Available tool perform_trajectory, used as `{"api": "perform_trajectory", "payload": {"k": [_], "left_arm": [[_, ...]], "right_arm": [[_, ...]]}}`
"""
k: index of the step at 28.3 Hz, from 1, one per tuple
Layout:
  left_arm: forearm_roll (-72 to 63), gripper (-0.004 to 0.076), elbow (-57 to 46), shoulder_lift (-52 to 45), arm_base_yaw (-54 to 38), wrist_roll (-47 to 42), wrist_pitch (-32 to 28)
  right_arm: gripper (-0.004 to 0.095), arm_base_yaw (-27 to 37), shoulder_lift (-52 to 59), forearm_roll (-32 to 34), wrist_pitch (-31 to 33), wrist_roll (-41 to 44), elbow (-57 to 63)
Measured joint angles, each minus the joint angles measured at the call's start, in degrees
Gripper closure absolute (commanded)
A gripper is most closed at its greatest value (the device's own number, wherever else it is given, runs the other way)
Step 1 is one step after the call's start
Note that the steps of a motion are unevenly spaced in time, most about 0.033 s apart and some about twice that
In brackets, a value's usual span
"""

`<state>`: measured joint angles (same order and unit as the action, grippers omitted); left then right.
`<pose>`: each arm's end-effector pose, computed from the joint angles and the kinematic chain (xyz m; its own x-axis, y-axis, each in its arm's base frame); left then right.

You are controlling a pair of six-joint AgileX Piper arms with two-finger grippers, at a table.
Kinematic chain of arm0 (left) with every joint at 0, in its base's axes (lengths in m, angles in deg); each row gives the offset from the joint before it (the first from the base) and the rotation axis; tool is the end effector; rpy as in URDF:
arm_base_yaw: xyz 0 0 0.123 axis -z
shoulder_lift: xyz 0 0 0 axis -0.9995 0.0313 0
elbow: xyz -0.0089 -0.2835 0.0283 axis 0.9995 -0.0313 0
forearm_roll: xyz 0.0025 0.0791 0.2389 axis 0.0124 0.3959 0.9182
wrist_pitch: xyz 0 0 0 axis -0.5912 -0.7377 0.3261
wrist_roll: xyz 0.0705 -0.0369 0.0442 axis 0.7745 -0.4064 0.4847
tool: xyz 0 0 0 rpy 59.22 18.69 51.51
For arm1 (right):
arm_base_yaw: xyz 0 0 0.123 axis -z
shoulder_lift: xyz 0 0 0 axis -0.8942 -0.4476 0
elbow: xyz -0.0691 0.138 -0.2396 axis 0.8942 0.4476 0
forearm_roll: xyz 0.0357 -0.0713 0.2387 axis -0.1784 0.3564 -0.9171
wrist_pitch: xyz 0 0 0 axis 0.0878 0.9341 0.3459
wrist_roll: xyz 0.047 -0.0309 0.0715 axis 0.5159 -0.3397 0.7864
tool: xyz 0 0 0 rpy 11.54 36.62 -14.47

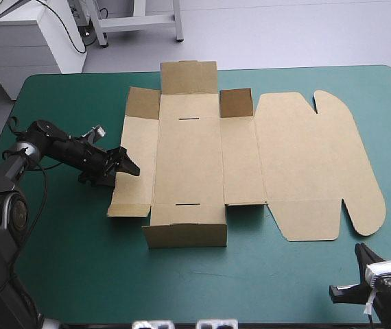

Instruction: Fold the box

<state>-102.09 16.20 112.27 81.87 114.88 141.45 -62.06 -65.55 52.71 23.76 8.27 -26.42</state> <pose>0.3679 -0.0212 0.2039 -0.9968 -0.0582 -0.0553 -0.0056 0.7379 -0.6749 0.0173 0.0079 0.2726 -0.2851 -0.0864 -0.9546 -0.0914 0.9938 -0.0627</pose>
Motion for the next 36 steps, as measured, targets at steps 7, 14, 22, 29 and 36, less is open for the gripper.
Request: {"api": "perform_trajectory", "payload": {"k": [7,14,22,29,36], "left_arm": [[-1.6,0.0347,-0.3,0.8,0.1,0.0,-0.2],[-2.2,0.0346,-0.6,0.8,0.2,0.0,-0.2],[-9.4,0.0347,-0.5,1.4,0.3,0.0,-0.2],[-10.3,0.0359,-0.5,1.4,0.4,0.0,-0.2],[-10.3,0.0359,-0.5,1.4,0.4,0.0,-0.2]], "right_arm": [[0.0928,0.0,0.0,0.0,0.0,0.0,0.0],[0.0928,0.0,0.0,0.0,0.0,0.0,0.0],[0.0928,0.0,0.0,0.0,0.0,0.0,0.0],[0.0928,0.0,0.0,0.0,0.0,0.0,0.0],[0.0928,0.0,0.0,0.0,0.0,0.0,0.0]]}}
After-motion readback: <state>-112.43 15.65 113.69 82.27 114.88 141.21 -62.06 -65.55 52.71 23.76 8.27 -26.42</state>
